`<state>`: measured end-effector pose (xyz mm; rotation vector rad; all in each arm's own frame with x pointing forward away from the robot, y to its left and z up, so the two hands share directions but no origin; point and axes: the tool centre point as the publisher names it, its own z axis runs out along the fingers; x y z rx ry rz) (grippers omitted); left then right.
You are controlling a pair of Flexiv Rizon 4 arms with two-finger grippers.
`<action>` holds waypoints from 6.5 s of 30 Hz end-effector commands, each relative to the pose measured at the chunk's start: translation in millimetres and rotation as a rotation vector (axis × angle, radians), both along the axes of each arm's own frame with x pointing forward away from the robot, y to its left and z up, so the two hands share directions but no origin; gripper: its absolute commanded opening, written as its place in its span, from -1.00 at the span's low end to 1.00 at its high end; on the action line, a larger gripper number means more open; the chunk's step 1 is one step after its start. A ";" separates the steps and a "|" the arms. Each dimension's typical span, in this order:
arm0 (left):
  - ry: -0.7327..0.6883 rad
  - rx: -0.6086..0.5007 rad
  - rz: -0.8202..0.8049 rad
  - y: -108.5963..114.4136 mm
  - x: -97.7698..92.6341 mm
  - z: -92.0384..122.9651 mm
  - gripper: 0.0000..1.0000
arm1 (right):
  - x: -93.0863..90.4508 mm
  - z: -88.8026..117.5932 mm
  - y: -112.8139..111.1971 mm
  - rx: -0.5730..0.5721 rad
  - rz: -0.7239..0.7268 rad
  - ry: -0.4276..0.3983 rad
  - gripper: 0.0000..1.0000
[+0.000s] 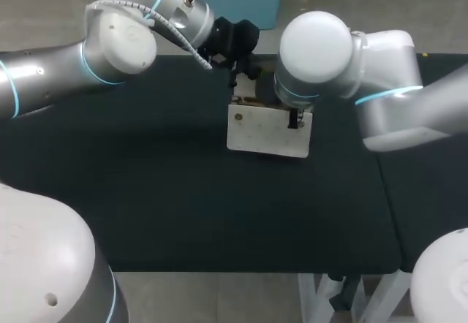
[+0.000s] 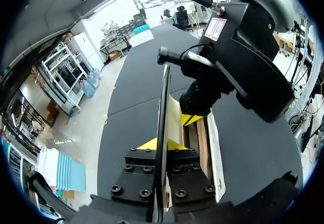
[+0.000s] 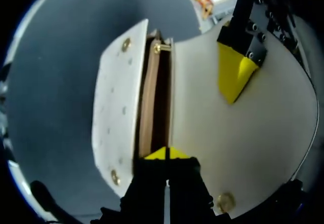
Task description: Pick up the bag, open it, inspect its contents, close it, and place it on the opposite side
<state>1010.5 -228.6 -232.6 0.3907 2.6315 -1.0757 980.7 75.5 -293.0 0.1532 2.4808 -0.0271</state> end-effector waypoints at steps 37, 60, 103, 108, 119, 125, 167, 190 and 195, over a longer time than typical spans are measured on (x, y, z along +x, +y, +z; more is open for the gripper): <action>-0.001 -0.069 0.025 5.5 -6.7 -3.8 -1.00 | 1.6 -20.8 6.2 0.011 -0.015 0.060 -1.00; -0.005 -0.108 0.053 9.0 -3.5 -5.7 -1.00 | -17.4 -49.3 7.8 0.005 -0.019 0.251 -0.51; 0.011 -0.110 0.048 10.6 -2.7 -5.2 -1.00 | -20.3 -48.3 8.7 0.027 -0.027 0.240 1.00; 0.011 -0.110 0.048 10.6 -2.7 -5.2 -1.00 | -19.2 -46.9 9.3 0.027 -0.025 0.237 1.00; 0.011 -0.110 0.048 10.6 -2.7 -5.2 -1.00 | -16.2 -29.6 10.2 0.028 -0.021 0.178 -0.16; -0.008 -0.113 0.061 10.9 -5.5 -1.4 -1.00 | -20.1 -8.3 10.2 0.017 -0.020 0.115 -0.88; -0.031 -0.033 0.038 8.1 21.6 -54.5 -1.00 | -83.9 36.5 14.2 0.039 0.015 -0.145 -1.00; -0.181 -0.024 0.103 23.7 43.4 -72.3 -1.00 | -107.6 -13.0 38.0 0.062 -0.019 -0.070 -1.00; -0.177 -0.028 0.063 23.6 40.0 -84.7 -1.00 | -111.6 -24.9 47.1 0.067 -0.013 -0.054 -1.00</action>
